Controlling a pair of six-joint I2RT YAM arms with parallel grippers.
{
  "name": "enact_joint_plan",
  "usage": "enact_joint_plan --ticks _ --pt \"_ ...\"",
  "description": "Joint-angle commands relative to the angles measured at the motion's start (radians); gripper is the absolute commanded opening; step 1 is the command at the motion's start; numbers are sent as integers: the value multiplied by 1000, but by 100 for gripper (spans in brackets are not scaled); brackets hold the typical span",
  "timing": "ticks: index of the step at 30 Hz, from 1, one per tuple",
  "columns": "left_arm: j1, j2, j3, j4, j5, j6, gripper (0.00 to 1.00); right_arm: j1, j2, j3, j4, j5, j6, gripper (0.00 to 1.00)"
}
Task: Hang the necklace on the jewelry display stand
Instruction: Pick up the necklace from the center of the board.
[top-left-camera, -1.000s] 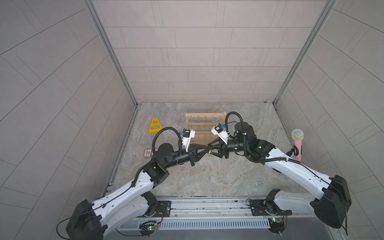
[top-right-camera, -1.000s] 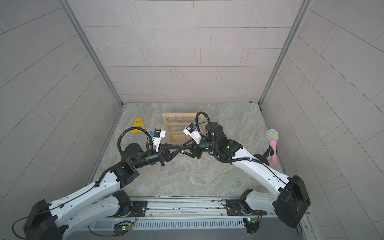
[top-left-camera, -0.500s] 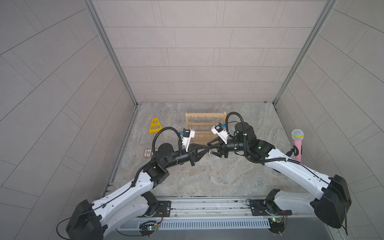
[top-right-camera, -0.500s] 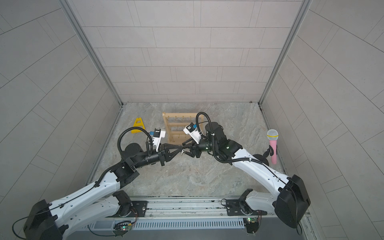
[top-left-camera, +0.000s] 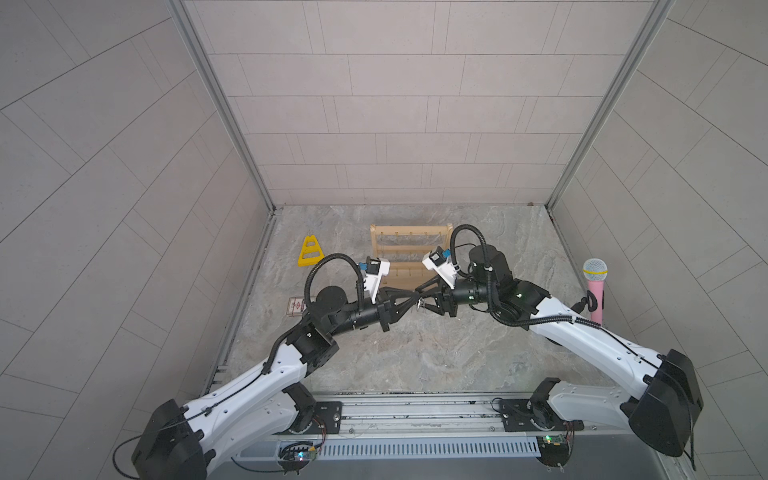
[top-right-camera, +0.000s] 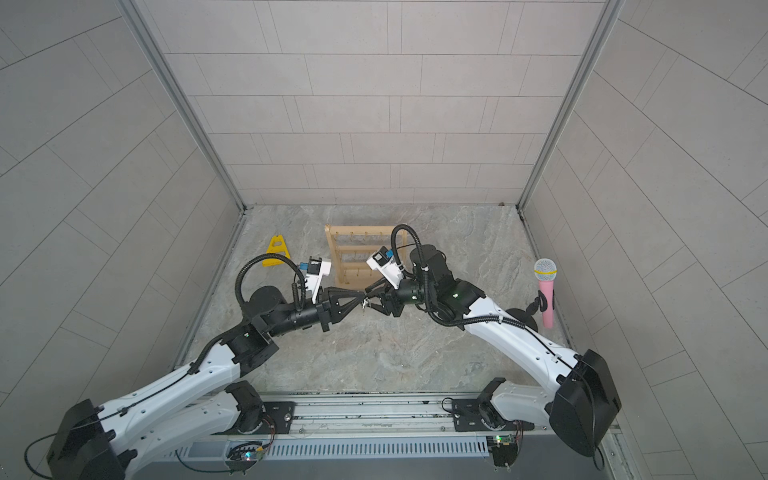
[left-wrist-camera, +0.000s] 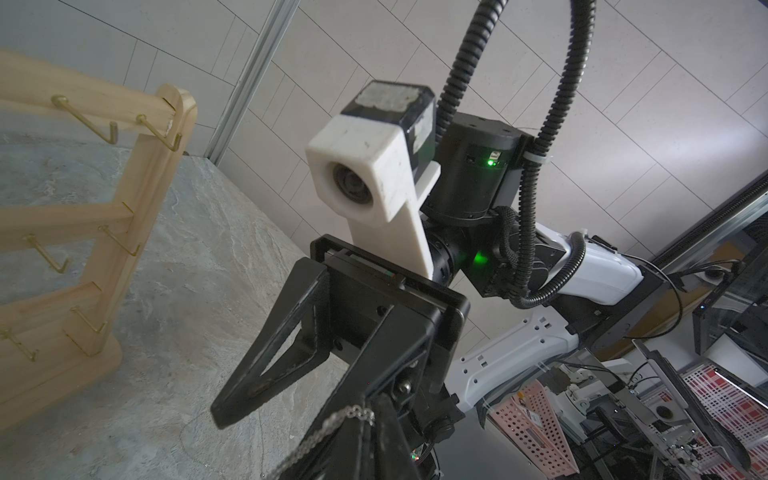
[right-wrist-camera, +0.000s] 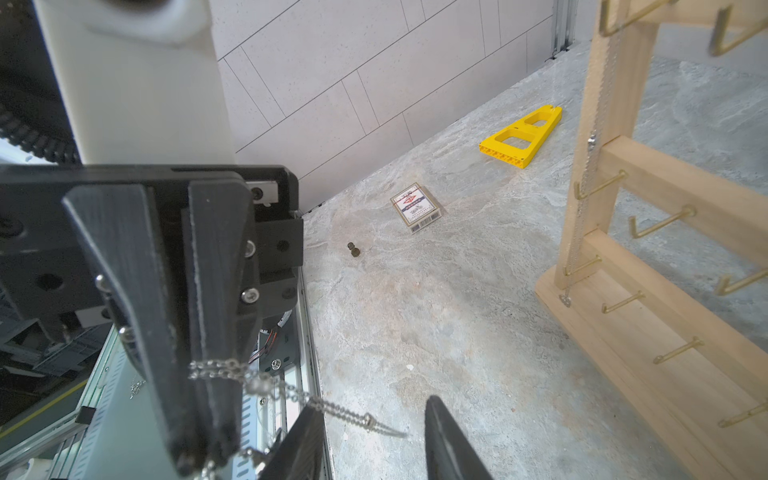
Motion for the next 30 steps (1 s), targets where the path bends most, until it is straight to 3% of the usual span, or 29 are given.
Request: enact_joint_plan --ticks 1,30 --pt "6 -10 31 20 2 -9 8 3 -23 14 1 7 -17 42" --pt "7 -11 36 -5 -3 4 8 -6 -13 35 7 9 -13 40"
